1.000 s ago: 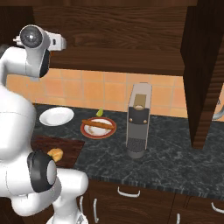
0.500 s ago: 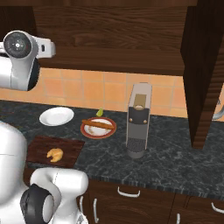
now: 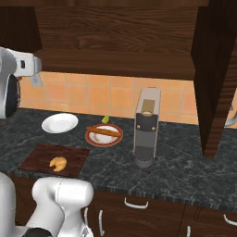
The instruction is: From the different types of pastries on the counter, select a croissant and place it on the cutting board. Then retrieve a jar of jam from the cabinet and place it alongside the croissant on the cutting board.
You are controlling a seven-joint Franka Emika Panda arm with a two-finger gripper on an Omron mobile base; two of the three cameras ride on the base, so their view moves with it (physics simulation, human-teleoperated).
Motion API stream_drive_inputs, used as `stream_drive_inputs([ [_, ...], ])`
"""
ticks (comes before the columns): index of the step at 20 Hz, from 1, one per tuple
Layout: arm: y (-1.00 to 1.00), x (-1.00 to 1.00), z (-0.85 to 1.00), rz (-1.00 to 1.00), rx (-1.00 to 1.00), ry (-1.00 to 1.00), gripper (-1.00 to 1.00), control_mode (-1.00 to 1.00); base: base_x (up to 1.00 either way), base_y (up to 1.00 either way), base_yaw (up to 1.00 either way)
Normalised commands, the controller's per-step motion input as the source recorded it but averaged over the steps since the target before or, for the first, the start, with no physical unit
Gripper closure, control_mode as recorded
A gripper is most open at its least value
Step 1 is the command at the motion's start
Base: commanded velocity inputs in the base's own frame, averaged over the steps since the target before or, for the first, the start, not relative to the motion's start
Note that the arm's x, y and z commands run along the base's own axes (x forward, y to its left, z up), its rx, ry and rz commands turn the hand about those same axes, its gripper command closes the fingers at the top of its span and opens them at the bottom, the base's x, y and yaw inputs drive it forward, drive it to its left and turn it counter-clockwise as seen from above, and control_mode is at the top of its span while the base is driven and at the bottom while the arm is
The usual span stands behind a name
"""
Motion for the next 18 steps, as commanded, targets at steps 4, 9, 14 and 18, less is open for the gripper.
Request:
stream_drive_inputs([
  [4,0.00,-0.96,-0.08,0.00,0.00,0.08,1.00,-1.00,0.00,0.00,0.00],
  [9,0.00,0.01,-0.64,0.00,0.00,0.13,1.00,-1.00,0.00,0.00,0.00],
  [14,0.05,0.00,-0.46,0.02,0.04,0.00,1.00,-1.00,0.00,0.00,0.00],
  [18,0.20,0.00,-0.72,0.04,-0.09,0.03,1.00,-1.00,0.00,0.00,0.00],
])
